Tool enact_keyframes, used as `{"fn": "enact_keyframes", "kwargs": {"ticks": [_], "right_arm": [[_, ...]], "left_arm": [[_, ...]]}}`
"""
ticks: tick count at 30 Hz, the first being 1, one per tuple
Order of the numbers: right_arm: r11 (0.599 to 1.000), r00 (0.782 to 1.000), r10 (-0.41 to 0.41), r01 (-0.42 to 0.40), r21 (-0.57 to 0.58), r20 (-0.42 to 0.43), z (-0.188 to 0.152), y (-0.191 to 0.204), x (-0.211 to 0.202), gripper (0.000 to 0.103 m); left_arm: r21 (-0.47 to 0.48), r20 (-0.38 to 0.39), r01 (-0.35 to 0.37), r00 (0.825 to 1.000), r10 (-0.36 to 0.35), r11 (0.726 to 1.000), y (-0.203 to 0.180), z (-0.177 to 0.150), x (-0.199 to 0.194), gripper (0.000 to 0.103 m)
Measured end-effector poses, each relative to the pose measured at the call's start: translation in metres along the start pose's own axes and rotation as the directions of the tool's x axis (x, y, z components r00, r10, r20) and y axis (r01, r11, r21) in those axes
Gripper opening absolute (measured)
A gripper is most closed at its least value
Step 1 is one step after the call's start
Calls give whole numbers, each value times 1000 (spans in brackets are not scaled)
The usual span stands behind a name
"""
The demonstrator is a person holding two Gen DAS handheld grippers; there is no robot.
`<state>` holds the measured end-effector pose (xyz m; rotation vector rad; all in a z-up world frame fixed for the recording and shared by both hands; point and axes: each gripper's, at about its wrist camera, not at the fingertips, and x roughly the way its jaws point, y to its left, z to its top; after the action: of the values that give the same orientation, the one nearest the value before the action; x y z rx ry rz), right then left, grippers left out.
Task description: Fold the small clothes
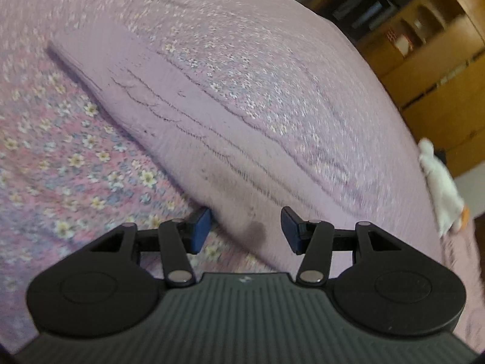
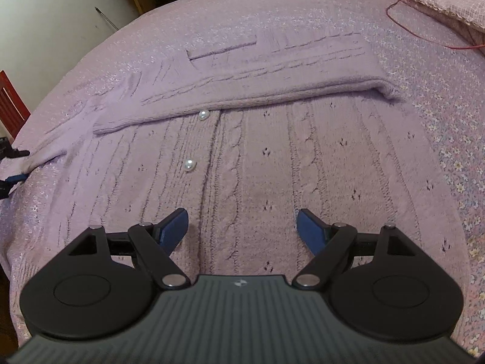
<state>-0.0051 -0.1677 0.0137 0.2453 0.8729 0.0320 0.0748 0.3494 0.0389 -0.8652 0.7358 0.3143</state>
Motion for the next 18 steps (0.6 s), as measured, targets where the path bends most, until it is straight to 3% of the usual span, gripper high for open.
{"fn": "enact_keyframes", "kwargs": {"ticks": [6,7,10,11,14,18], "right_arm": [[1000,1000,11,-11,9,29,4,-4,-1,84],[1000,999,17,-17,13,41,5,-5,-3,84],[1000,998,30,-30,5,52,12,-7,-4,84],[1000,998,29,-29,4,51,13,-7,-3,84],[999,999,29,-30,20,41,16,-12,1,84],[998,999,37,-38,43,24,14,-20,3,84]], "left_arm": [[-12,40,27,999,-27,1000,-3,7,9,51],[-2,46,24,999,-24,1000,-4,6,10,49],[52,54,-37,998,34,998,-11,4,14,22],[82,48,-72,997,68,994,-16,2,17,18],[190,56,-106,994,97,976,-32,-1,14,11],[246,109,-110,990,85,963,-52,-4,-3,10]]}}
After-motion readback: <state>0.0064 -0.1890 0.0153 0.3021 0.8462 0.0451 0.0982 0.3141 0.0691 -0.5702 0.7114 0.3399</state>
